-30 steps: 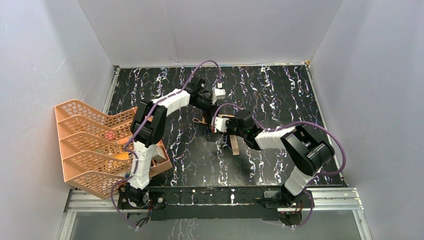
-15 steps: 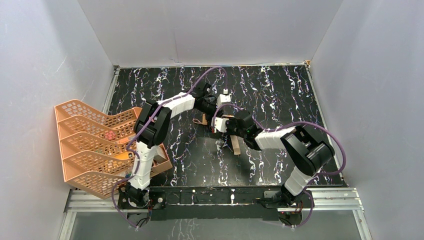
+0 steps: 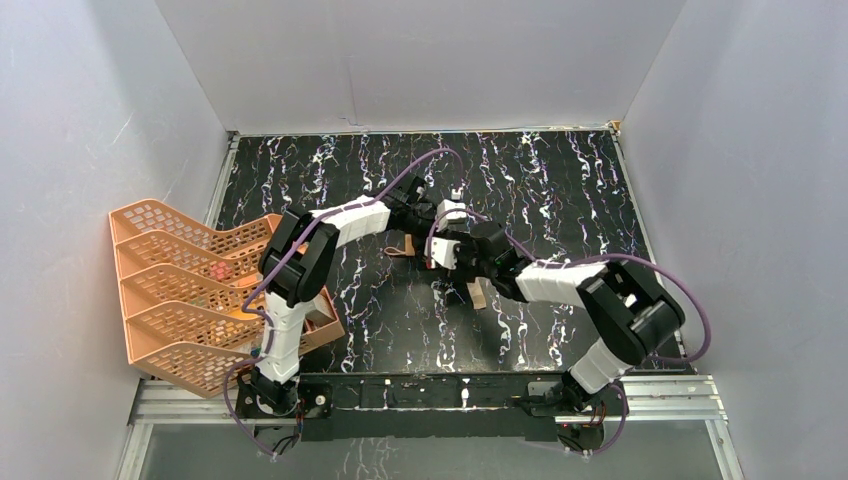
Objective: Put away the umbrella
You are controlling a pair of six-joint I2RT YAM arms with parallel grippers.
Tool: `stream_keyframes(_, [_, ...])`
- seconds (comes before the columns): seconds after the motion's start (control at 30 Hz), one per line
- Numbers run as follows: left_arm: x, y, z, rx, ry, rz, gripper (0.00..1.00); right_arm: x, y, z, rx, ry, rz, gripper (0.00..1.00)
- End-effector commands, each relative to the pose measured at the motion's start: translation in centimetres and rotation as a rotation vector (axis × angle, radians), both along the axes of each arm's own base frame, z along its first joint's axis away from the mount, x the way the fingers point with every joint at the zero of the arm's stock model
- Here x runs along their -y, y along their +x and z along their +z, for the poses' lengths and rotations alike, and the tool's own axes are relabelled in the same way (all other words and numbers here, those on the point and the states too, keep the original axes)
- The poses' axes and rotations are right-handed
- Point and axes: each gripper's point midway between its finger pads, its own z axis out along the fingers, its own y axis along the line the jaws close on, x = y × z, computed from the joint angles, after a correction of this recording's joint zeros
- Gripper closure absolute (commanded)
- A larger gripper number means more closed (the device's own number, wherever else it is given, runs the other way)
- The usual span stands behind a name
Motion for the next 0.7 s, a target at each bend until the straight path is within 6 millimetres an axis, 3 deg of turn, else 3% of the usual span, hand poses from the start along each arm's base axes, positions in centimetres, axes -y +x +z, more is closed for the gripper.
stream_keyframes(0.0, [-4.8, -2.4, -4.1, -0.082, 0.210, 0.067, 1.00, 0.8, -3.4, 0.7, -0.156, 0.062, -0.048, 0.28])
stream_keyframes(0.17, [-5.3, -2.6, -4.5, -0.105, 0.234, 0.107, 1.00, 0.5, -5.5, 6.7, -0.282, 0.364, -0.210, 0.25])
stream_keyframes(0.27, [-5.4, -2.8, -4.4, -0.133, 0.238, 0.138, 1.00, 1.3, -7.2, 8.5, -0.446, 0.523, -0.385, 0.26])
stream_keyframes(0.33, [-5.4, -2.9, -4.4, -0.148, 0.238, 0.155, 1.00, 2.2, -8.2, 8.4, -0.556, 0.588, -0.526, 0.27])
stream_keyframes(0.53, [-5.0, -3.4, -3.7, -0.226, 0.219, 0.246, 1.00, 7.0, -10.4, 4.8, -0.746, 0.590, -1.033, 0.29])
stream_keyframes(0.67, [-5.3, -4.0, -3.8, -0.253, 0.228, 0.278, 1.00, 7.9, -10.3, 2.7, -0.740, 0.566, -1.122, 0.25])
